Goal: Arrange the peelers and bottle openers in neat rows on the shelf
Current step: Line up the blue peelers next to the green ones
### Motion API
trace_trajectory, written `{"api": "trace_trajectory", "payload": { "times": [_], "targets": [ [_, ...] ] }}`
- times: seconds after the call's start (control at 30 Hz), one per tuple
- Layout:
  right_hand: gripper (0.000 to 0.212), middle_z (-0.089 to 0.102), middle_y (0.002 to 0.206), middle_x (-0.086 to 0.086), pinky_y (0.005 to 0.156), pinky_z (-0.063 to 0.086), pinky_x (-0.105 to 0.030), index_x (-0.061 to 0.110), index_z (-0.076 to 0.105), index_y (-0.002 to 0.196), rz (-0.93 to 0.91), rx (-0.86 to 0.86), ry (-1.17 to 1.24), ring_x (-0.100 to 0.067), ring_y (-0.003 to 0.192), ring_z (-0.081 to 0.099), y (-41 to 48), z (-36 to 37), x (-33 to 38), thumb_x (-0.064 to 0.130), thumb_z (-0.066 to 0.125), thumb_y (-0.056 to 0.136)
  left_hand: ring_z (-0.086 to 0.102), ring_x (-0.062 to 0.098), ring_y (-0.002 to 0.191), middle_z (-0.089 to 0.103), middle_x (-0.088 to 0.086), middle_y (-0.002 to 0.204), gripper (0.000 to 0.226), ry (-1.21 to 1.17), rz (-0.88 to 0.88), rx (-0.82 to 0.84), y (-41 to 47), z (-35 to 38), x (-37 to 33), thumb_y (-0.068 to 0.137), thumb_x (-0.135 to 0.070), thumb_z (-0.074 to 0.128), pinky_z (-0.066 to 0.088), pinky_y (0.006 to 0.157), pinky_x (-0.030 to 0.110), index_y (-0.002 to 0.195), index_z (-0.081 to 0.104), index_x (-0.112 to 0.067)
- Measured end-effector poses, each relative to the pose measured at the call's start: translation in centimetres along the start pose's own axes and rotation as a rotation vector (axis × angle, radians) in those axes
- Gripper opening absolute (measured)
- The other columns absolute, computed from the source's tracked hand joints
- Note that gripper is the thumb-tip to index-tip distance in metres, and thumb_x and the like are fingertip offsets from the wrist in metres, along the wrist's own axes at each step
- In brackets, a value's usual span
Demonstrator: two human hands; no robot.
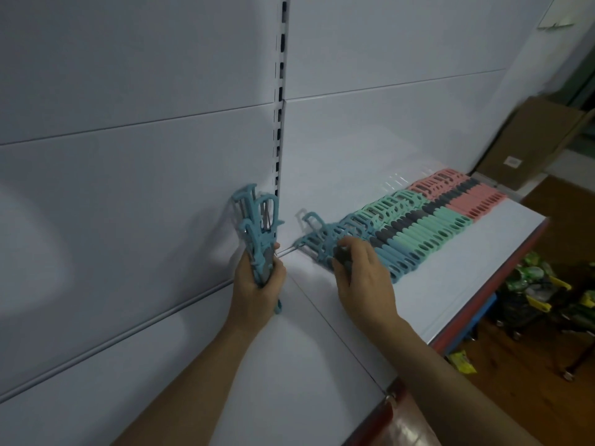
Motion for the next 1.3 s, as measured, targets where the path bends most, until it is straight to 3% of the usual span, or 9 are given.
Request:
{"api": "trace_trajectory", "payload": {
  "times": [0.1, 0.2, 0.3, 0.57, 0.8, 0.93, 1.03, 1.13, 1.3],
  "targets": [
    [0.025, 0.070, 0.101, -0.006, 0.066, 0.052, -0.037, 0.013, 0.068, 0.115, -0.103, 0.008, -0.141, -0.028, 0.086, 0.062, -0.1, 0.6, -0.2, 0.018, 0.073, 0.091, 0.061, 0.015, 0.068, 0.065, -0.004, 0.075, 0.020, 0.011, -0.001, 0.012, 0.0, 0.1, 0.0, 0.088, -0.014, 0.063, 0.054, 0.065, 0.032, 0.105, 0.064, -0.004],
    [0.023, 0.067, 0.096, -0.006, 0.071, 0.050, -0.040, 0.012, 0.072, 0.112, -0.119, 0.058, -0.157, -0.028, 0.089, 0.058, 0.0, 1.5, -0.7, 0.016, 0.074, 0.089, 0.071, 0.011, 0.087, 0.075, -0.007, 0.091, 0.020, 0.029, -0.024, -0.002, -0.1, 0.0, 0.1, 0.084, -0.018, 0.068, 0.058, 0.080, 0.026, 0.103, 0.074, -0.023],
    [0.022, 0.062, 0.098, -0.008, 0.074, 0.049, -0.039, 0.011, 0.072, 0.114, -0.100, 0.120, -0.128, -0.029, 0.092, 0.057, 0.1, 2.5, -1.0, 0.018, 0.069, 0.093, 0.063, 0.001, 0.071, 0.073, -0.019, 0.087, 0.029, 0.082, -0.002, 0.008, -0.4, 0.1, -0.4, 0.084, -0.019, 0.067, 0.052, 0.067, 0.010, 0.097, 0.073, -0.044],
    [0.019, 0.064, 0.093, -0.003, 0.071, 0.050, -0.041, 0.014, 0.076, 0.107, -0.094, 0.056, -0.116, -0.025, 0.086, 0.055, 0.1, 2.9, -1.8, 0.013, 0.074, 0.088, 0.056, 0.003, 0.067, 0.072, -0.023, 0.083, 0.038, 0.070, -0.017, -0.023, -0.4, 0.0, -0.7, 0.082, -0.021, 0.066, 0.051, 0.064, 0.012, 0.098, 0.071, -0.055],
    [0.020, 0.064, 0.099, 0.001, 0.075, 0.043, -0.040, 0.020, 0.075, 0.108, -0.075, -0.001, -0.154, -0.024, 0.096, 0.053, 0.0, 2.5, -1.1, 0.029, 0.070, 0.091, 0.058, 0.006, 0.059, 0.063, -0.011, 0.066, 0.013, 0.064, -0.035, -0.028, -0.2, -0.1, -0.1, 0.081, -0.019, 0.070, 0.050, 0.054, 0.019, 0.085, 0.066, -0.031],
    [0.034, 0.066, 0.105, 0.014, 0.083, 0.052, -0.034, 0.026, 0.071, 0.120, 0.024, 0.089, 0.364, -0.006, 0.102, 0.057, 0.8, 2.1, 1.7, 0.045, 0.060, 0.094, 0.073, 0.011, 0.084, 0.077, -0.004, 0.091, 0.025, 0.063, 0.002, 0.036, 0.2, 0.0, -0.3, 0.083, -0.015, 0.078, 0.058, 0.070, 0.021, 0.107, 0.071, -0.016],
    [0.020, 0.072, 0.094, 0.006, 0.074, 0.057, -0.032, 0.023, 0.074, 0.116, 0.081, 0.211, 0.756, -0.013, 0.091, 0.066, 1.7, 2.6, 3.5, 0.022, 0.066, 0.097, 0.076, 0.016, 0.094, 0.078, -0.001, 0.101, 0.030, 0.016, -0.048, 0.103, 0.1, 0.3, 0.0, 0.087, -0.019, 0.081, 0.060, 0.075, 0.025, 0.115, 0.072, -0.020],
    [0.018, 0.077, 0.095, -0.001, 0.075, 0.056, -0.026, 0.009, 0.076, 0.106, 0.184, 0.216, 0.977, -0.014, 0.090, 0.070, 2.0, 3.1, 3.8, 0.001, 0.064, 0.096, 0.077, 0.024, 0.091, 0.079, 0.002, 0.102, 0.024, -0.037, -0.044, 0.118, -0.1, 0.4, 0.1, 0.090, -0.016, 0.077, 0.062, 0.074, 0.032, 0.111, 0.074, -0.026],
    [0.012, 0.074, 0.095, -0.004, 0.074, 0.060, -0.034, 0.008, 0.061, 0.112, 0.306, 0.141, 1.127, -0.025, 0.083, 0.073, 1.8, 2.7, 2.6, 0.008, 0.056, 0.102, 0.075, 0.017, 0.081, 0.077, -0.002, 0.087, 0.015, 0.005, -0.001, -0.026, -0.1, 0.0, -0.1, 0.088, -0.028, 0.074, 0.061, 0.074, 0.029, 0.100, 0.072, -0.019]
  ]
}}
Point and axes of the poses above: each hand's wrist, its own y-axis towards the middle knuckle, its own z-axis out of the palm, x = y × z, the point moved 4 cm from there along y, towards the middle knuckle
